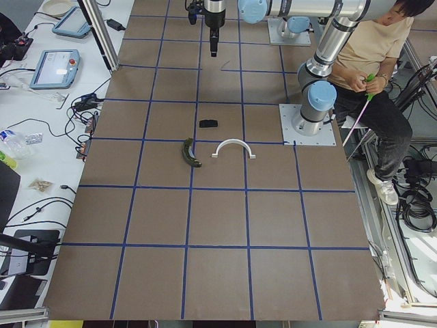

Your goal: Place bearing gear from tray to pile

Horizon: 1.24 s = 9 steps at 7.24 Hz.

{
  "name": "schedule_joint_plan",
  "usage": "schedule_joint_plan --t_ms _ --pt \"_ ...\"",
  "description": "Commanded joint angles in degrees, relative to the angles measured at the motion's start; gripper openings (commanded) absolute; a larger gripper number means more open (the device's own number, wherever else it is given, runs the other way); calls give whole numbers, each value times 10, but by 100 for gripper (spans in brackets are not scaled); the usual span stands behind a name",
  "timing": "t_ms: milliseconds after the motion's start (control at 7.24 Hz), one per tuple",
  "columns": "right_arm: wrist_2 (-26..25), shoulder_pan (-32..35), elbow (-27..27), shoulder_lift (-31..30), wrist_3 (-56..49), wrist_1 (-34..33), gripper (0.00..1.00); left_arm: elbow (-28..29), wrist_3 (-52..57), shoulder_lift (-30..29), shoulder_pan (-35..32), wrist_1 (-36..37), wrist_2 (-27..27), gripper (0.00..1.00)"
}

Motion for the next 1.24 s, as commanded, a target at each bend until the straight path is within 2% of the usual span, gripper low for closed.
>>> schedule_joint_plan --t_ms 0,690,829,1105 --pt "1 0 1 1 0 2 100 1 -2 1 1 -3 -9 100" --pt "-9 -16 3 4 -10 0 100 -7 7 8 2 -1 -9 100" --pt "-21 -28 3 5 -11 -1 100 -7 7 8 1 -1 -9 100" --pt "-28 -92 4 7 -91 0 100 -8 7 8 1 -1 -9 100"
